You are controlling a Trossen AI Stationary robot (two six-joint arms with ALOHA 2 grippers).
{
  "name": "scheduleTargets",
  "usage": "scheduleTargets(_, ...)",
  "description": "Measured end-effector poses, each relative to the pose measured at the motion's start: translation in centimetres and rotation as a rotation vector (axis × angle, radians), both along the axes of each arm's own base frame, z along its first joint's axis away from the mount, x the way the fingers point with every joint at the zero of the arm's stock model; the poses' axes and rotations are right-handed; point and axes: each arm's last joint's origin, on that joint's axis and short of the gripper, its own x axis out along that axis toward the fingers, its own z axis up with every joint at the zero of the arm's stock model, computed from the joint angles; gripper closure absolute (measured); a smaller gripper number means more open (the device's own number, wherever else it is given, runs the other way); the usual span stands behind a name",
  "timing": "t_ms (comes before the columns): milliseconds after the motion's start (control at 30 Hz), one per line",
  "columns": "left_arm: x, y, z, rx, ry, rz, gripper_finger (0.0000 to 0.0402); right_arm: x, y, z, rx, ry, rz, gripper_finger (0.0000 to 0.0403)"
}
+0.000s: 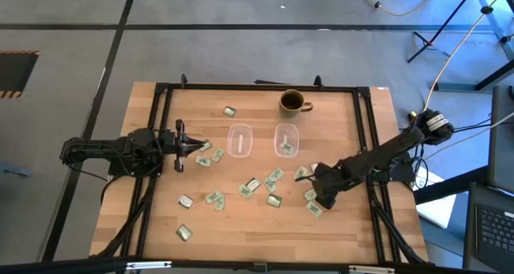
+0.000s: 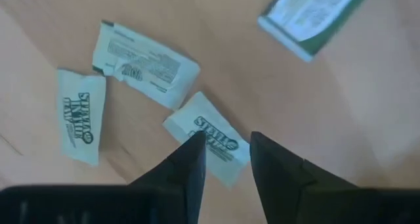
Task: Pick and place items into bin
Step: Put the stevia packet into the right transparent bin
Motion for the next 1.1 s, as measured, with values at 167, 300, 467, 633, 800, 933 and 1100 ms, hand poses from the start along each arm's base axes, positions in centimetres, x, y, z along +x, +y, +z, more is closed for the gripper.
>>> scheduleTargets(167,0.0,0.0,0.0,0.0,0.0,0.0,0.0368,-1.0,0.3,-1.6,0.023,0.003,0.04,0.0281)
scheduleTargets(300,0.0,0.0,0.0,0.0,0.0,0.0,0.0368,-1.8,0.3,-2.6,0.019,0.013,0.057,0.0281)
scheduleTargets(467,0.0,0.0,0.0,0.0,0.0,0.0,0.0368,-2.2,0.2,-3.1,0.017,0.013,0.06,0.0281)
scheduleTargets(633,0.0,0.0,0.0,0.0,0.0,0.0,0.0368,-2.2,0.1,-3.2,0.014,0.017,0.06,0.0293)
scheduleTargets(800,0.0,0.0,0.0,0.0,0.0,0.0,0.0368,-2.3,0.1,-3.2,0.008,0.022,0.052,0.0333)
scheduleTargets(933,0.0,0.0,0.0,0.0,0.0,0.001,0.0368,-2.3,0.1,-3.2,0.009,0.022,0.052,0.0367)
scheduleTargets(1100,0.0,0.0,0.0,0.0,0.0,0.0,0.0368,-1.8,0.3,-2.7,0.017,0.016,0.069,0.0397)
